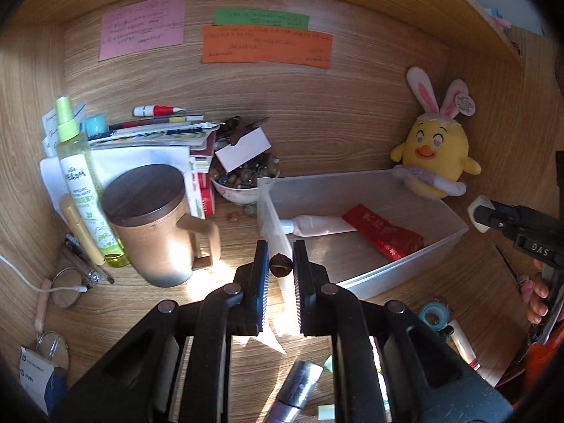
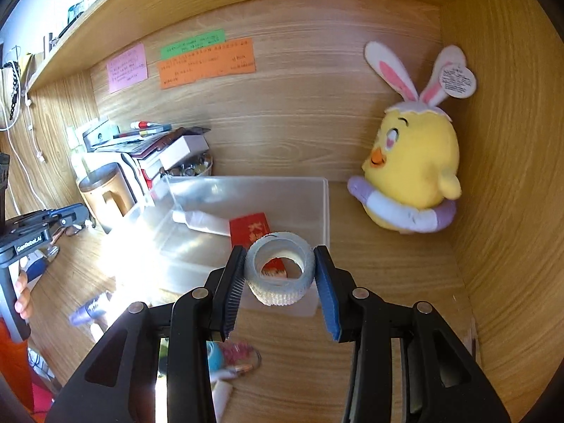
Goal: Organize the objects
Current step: 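Lower the white tape roll into the clear box and open the right gripper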
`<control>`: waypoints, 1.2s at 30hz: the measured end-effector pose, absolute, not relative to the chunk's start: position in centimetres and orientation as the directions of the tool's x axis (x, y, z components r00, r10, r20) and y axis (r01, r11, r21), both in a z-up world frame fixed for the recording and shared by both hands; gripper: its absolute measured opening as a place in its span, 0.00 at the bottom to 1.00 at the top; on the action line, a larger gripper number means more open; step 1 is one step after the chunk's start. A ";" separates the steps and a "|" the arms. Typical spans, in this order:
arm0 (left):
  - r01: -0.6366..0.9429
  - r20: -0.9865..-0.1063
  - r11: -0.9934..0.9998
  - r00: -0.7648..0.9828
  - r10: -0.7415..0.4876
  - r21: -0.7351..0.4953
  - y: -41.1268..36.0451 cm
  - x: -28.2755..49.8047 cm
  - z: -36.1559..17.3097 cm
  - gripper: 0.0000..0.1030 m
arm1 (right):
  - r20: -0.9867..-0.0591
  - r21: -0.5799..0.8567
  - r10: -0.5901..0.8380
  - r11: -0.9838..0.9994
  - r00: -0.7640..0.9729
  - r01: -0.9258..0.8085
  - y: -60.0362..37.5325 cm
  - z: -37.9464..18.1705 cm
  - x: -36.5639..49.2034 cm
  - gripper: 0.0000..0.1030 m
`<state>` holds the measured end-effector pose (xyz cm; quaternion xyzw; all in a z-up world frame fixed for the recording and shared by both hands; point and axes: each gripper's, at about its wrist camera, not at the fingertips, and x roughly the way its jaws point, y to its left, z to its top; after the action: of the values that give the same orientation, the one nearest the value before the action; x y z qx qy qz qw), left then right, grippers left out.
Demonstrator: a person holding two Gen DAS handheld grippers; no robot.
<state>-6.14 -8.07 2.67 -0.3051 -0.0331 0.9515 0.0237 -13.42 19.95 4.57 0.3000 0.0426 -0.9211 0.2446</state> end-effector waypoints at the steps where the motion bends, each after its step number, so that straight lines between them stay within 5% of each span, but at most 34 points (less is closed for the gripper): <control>1: -0.030 -0.581 -0.997 -0.811 0.070 -0.078 -7.9 -6.4 2.6 0.12 | -0.573 0.072 -0.429 -0.875 -0.698 0.478 19.7 4.5 -13.6 0.35; 36: -0.132 -0.696 -0.990 -0.707 0.125 -0.044 -2.7 -13.4 -0.7 0.12 | -0.686 0.056 -0.448 -0.819 -0.574 0.572 11.6 0.1 -18.3 0.35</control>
<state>-13.35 -2.67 -0.67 -0.3760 0.0046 0.9240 0.0698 -18.27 11.61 0.08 0.3603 0.0859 -0.8829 0.2886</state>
